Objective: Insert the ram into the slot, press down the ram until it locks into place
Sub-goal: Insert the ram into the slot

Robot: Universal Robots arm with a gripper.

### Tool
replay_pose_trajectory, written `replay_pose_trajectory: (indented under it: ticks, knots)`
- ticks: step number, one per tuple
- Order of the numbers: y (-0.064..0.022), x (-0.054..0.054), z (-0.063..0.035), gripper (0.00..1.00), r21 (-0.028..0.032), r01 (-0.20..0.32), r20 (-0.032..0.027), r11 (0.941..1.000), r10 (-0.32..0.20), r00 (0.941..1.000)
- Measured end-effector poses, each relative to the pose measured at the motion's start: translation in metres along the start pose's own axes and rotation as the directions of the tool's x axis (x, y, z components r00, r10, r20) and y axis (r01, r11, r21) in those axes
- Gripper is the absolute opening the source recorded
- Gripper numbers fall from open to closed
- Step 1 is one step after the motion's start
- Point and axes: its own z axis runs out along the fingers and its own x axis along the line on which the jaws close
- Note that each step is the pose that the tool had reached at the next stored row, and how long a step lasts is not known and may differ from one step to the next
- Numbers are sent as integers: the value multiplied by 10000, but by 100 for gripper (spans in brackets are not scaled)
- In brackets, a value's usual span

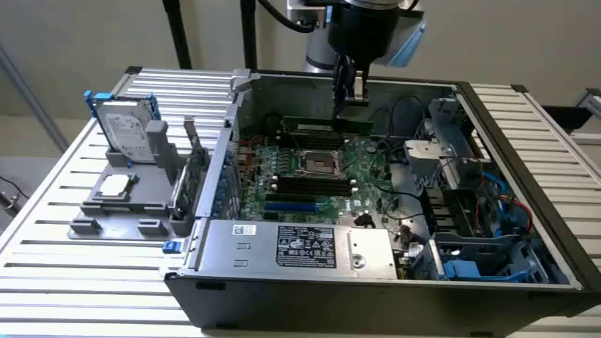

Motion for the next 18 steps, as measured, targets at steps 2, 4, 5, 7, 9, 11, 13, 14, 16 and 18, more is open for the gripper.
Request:
replay_pose_trajectory:
  ticks: [2, 4, 5, 7, 9, 11, 13, 14, 16, 18]
  knots:
    - [0, 0, 0, 13, 0, 0, -1, 10000, 0, 10000]
    - [0, 0, 0, 13, 0, 0, -1, 10000, 0, 10000]
    - [0, 0, 0, 13, 0, 0, -1, 10000, 0, 10000]
    - [0, 0, 0, 13, 0, 0, 0, 10000, 0, 10000]
    - [0, 0, 0, 13, 0, -1, -1, 10000, 1, 10000]
    - [-1, -2, 10, 13, -1, 0, -12, 10000, 0, 10000]
    - [-2, -2, 47, 13, -2, 0, -14, 10000, 0, 10000]
    - [-3, -1, 66, 13, 0, 1, -13, 10000, -1, 10000]
    - [-4, -1, 102, 13, 0, 0, -13, 10000, 0, 10000]
    - [-5, 0, 138, 13, 0, 0, -13, 10000, 0, 10000]
